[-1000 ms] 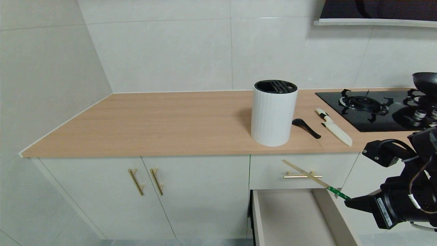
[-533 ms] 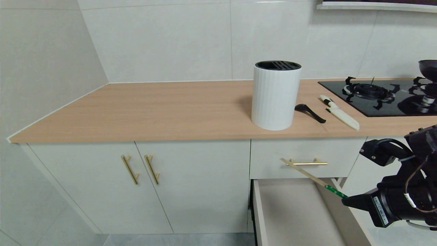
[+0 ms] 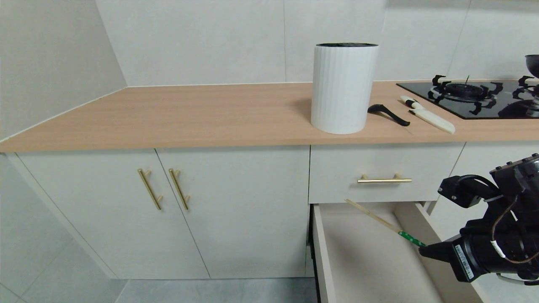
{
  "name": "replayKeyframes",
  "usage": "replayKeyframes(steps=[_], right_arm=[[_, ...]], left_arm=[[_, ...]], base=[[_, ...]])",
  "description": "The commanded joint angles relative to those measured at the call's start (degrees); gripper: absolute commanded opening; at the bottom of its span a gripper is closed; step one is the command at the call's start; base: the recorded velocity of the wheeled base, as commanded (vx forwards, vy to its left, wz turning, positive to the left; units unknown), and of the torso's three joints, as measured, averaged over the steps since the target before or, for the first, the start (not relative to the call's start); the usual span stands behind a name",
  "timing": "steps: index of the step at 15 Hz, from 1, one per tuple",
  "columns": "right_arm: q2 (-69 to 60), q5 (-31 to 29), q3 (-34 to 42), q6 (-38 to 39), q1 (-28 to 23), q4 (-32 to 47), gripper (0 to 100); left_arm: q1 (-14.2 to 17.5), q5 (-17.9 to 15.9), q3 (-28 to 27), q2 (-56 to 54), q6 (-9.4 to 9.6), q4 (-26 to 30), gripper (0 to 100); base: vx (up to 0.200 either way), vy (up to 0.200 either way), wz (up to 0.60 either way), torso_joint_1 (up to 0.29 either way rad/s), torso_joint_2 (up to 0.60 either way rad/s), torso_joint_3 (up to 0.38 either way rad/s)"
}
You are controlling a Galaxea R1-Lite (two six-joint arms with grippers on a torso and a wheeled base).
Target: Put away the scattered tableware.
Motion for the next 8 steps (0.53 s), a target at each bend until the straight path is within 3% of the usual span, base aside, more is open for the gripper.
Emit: replayKeyframes(steps=[1, 6, 8], right_arm=[[0.62, 0.04, 0.0, -0.01, 0.07, -0.01, 0], [0.79, 0.04, 0.0, -0.01, 0.07, -0.01, 0], [0.88, 0.04, 0.0, -0.01, 0.07, -0.01, 0]], left_arm=[[0.0, -0.02, 0.01, 0.0, -0.01, -0.04, 100], [0.0, -0.02, 0.01, 0.0, -0.01, -0.04, 100], [0.0, -0.02, 0.01, 0.0, -0.01, -0.04, 100]], base=[[0.0, 0.0, 0.0, -0.144, 0.44, 0.305], [0.0, 0.0, 0.0, -0.111, 0.42, 0.31], [0.0, 0.0, 0.0, -0.037, 0.14, 0.09]])
